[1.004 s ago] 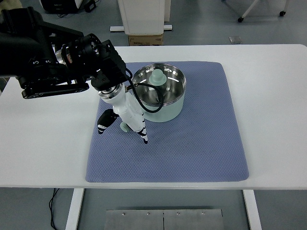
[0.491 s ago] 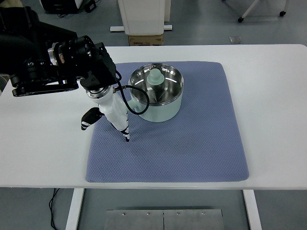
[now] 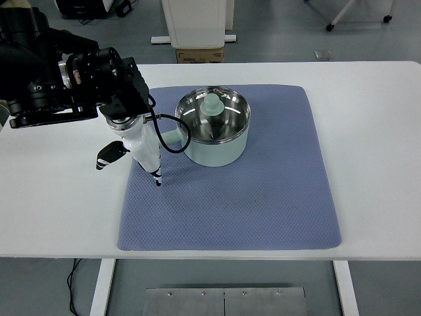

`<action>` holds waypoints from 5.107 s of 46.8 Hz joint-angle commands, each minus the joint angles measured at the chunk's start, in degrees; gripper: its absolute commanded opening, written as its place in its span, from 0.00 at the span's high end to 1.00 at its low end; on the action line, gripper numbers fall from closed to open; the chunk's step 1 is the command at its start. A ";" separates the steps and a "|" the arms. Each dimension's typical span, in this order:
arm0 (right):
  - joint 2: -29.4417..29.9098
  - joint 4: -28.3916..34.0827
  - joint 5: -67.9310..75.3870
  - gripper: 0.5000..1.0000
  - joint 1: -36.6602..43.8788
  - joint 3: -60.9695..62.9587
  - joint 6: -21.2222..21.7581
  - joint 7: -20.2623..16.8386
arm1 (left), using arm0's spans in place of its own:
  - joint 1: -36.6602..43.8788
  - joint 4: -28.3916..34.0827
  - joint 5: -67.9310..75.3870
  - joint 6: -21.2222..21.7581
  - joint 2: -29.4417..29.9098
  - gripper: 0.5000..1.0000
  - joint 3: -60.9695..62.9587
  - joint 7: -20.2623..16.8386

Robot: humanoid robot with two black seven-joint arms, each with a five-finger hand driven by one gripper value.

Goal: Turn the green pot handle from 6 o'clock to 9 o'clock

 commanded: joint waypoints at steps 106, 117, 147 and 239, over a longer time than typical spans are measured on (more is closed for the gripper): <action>0.00 0.00 0.00 0.00 0.00 0.00 0.00 0.00 | 1.68 -1.16 2.37 -0.70 -1.15 0.00 -5.27 0.00; 0.00 0.00 0.00 0.00 0.00 0.00 0.00 0.00 | 2.03 -3.98 -5.01 -3.42 -1.24 0.00 -11.86 0.00; 0.00 0.00 0.00 0.00 0.00 0.00 0.00 0.00 | 7.91 10.78 -60.64 -3.61 -0.81 0.00 -21.71 0.81; 0.00 0.00 0.00 0.00 0.00 0.00 0.00 0.00 | 47.20 39.18 -103.63 7.38 5.61 0.00 -61.51 4.76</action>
